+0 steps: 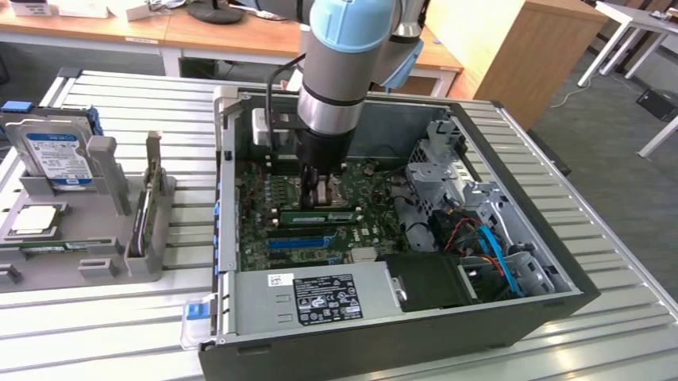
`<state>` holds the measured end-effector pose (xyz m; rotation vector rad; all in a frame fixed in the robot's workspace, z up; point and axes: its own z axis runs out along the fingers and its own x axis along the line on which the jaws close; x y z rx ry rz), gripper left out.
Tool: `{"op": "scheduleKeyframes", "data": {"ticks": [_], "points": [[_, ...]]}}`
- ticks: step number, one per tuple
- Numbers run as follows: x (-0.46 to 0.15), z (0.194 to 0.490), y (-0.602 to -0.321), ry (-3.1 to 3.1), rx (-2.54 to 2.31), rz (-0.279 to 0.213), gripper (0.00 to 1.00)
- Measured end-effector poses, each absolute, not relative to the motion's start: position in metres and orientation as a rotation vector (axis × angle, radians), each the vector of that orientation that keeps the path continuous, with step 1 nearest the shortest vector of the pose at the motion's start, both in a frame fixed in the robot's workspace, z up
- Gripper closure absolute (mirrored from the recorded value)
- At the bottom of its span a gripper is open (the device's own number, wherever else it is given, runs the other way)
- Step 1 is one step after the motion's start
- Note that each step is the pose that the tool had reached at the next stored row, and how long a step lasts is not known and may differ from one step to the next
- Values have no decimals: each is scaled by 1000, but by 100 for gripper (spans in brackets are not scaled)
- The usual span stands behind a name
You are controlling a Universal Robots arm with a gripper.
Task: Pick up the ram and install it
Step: 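Press down the ram until it locks into place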
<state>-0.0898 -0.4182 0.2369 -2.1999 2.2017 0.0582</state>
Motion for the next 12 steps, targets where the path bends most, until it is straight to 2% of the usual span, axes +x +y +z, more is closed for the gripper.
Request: {"op": "scheduleKeyframes", "data": {"ticks": [12], "points": [[-90, 233, -418, 2202, -2200, 58, 89]]}}
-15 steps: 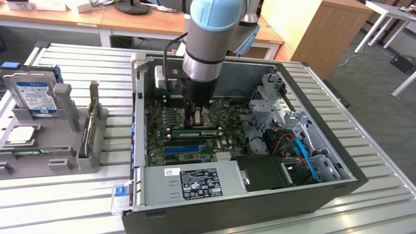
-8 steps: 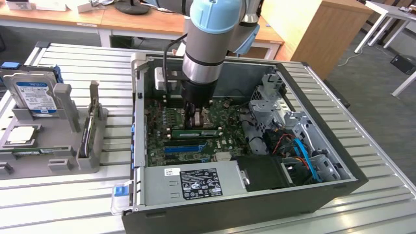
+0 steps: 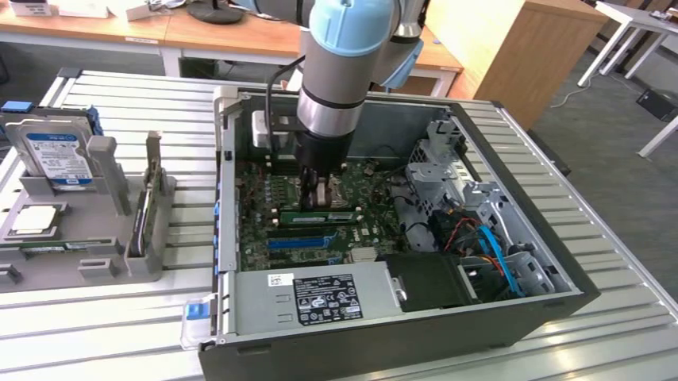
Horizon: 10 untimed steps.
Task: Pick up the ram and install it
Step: 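Press down the ram until it locks into place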
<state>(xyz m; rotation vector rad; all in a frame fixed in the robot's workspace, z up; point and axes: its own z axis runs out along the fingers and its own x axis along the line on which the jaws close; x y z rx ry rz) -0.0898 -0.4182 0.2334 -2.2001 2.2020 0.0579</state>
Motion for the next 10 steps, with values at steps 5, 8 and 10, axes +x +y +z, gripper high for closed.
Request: {"op": "scheduleKeyframes", "data": {"ticks": [5, 8, 10], "points": [[-90, 231, -418, 2202, -2200, 57, 89], [-90, 231, -418, 2202, -2201, 57, 89], [-90, 231, -418, 2202, -2200, 57, 89]]}}
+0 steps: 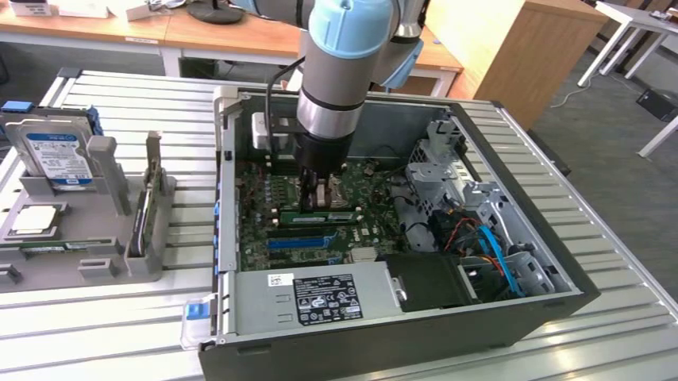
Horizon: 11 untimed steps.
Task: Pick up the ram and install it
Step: 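Press down the ram until it locks into place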
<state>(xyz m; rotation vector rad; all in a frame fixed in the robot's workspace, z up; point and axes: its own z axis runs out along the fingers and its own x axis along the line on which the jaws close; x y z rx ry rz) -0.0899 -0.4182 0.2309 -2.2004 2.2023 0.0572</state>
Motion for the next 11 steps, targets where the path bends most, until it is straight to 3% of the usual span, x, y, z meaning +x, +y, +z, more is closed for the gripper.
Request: {"op": "scheduleKeyframes", "data": {"ticks": [11], "points": [[-90, 229, -418, 2202, -2200, 57, 89]]}}
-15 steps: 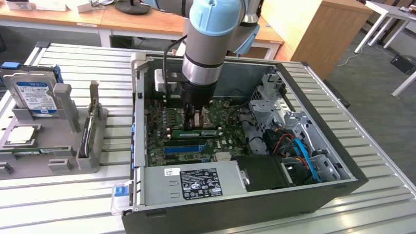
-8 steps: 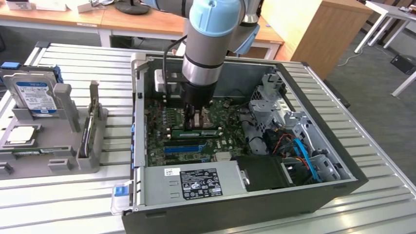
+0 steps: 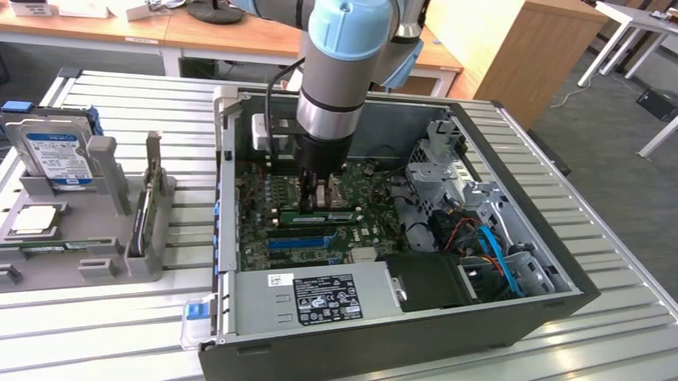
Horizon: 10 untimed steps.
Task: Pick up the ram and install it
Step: 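Press down the ram until it locks into place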
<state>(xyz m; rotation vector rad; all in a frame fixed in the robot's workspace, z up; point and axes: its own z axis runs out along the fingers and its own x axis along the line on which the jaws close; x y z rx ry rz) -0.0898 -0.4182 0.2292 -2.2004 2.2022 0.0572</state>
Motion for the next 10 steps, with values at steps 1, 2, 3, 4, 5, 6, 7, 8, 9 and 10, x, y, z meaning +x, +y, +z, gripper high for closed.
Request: {"op": "scheduleKeyframes", "data": {"ticks": [1, 2, 3, 4, 5, 6, 7, 8, 9, 10], "points": [[-90, 229, -418, 2202, -2200, 57, 89], [-90, 228, -418, 2202, -2200, 57, 89], [-90, 228, -418, 2202, -2200, 57, 89], [-90, 228, -418, 2202, -2200, 57, 89], [-90, 227, -418, 2202, -2200, 57, 89], [-90, 227, -418, 2202, -2200, 57, 89], [-90, 227, -418, 2202, -2201, 57, 89], [-90, 227, -418, 2202, -2201, 57, 89], [-90, 227, -418, 2202, -2200, 57, 89], [-90, 227, -418, 2202, -2200, 57, 89]]}}
